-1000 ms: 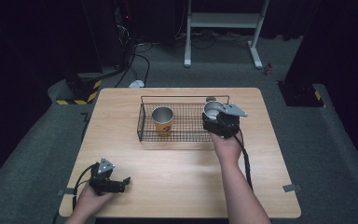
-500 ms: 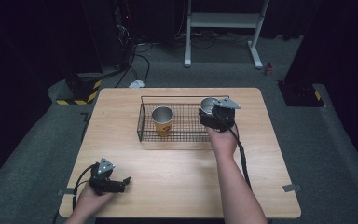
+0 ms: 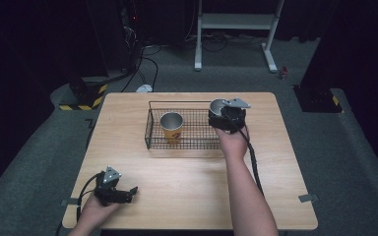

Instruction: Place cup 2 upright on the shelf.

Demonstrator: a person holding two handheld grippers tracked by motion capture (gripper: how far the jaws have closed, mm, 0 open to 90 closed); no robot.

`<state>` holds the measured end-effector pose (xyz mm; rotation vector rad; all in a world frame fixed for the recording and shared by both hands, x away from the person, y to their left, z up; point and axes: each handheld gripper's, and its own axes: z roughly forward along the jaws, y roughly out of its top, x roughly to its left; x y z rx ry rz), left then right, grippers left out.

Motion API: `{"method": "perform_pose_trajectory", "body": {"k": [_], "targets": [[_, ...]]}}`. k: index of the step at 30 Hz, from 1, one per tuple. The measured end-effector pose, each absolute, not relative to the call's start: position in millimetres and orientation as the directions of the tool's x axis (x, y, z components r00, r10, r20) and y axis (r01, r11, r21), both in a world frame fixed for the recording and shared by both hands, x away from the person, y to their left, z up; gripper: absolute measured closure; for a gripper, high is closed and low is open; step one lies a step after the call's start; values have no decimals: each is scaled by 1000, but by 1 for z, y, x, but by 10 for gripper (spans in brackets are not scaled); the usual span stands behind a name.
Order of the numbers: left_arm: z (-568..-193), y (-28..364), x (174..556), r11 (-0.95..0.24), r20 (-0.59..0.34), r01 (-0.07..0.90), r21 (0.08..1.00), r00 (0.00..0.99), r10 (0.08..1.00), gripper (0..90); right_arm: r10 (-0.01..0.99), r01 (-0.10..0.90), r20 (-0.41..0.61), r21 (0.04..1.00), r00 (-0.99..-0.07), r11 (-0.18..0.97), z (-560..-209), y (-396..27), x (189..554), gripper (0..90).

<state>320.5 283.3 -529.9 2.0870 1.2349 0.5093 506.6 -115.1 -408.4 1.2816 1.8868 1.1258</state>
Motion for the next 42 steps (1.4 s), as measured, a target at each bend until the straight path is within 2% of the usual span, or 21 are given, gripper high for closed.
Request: {"method": "perform_pose_trajectory", "body": {"k": [42], "targets": [[-530,283,320,-340,0,623,704,479,878,4,936,540,-4,816,-351,206,-445,-105,520,185]]}}
